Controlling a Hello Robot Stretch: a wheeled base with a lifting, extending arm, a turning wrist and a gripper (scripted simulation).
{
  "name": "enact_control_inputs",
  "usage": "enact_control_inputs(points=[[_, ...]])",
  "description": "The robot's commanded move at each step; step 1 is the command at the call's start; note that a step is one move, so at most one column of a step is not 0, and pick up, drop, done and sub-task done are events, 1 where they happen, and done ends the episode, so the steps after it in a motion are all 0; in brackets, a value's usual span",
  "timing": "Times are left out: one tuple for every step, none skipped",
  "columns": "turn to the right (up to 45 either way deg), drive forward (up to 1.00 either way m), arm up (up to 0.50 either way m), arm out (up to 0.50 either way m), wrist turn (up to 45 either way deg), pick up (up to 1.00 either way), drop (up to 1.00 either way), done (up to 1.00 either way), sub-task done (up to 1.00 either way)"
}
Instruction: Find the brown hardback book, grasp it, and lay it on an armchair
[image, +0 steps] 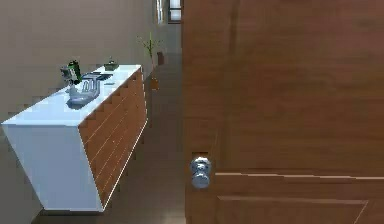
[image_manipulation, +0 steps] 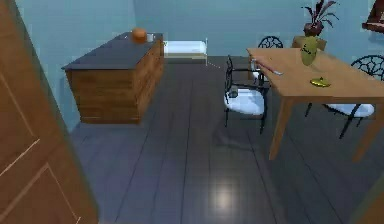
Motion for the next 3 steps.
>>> enact_control_inputs(points=[[-36.0, 0.0, 0.0, 0.0, 0.0, 0.0, 0.0, 0.0, 0.0], [0.0, 0.35, 0.0, 0.0, 0.0, 0.0, 0.0, 0.0, 0.0], [9.0, 0.0, 0.0, 0.0, 0.0, 0.0, 0.0, 0.0, 0.0]])
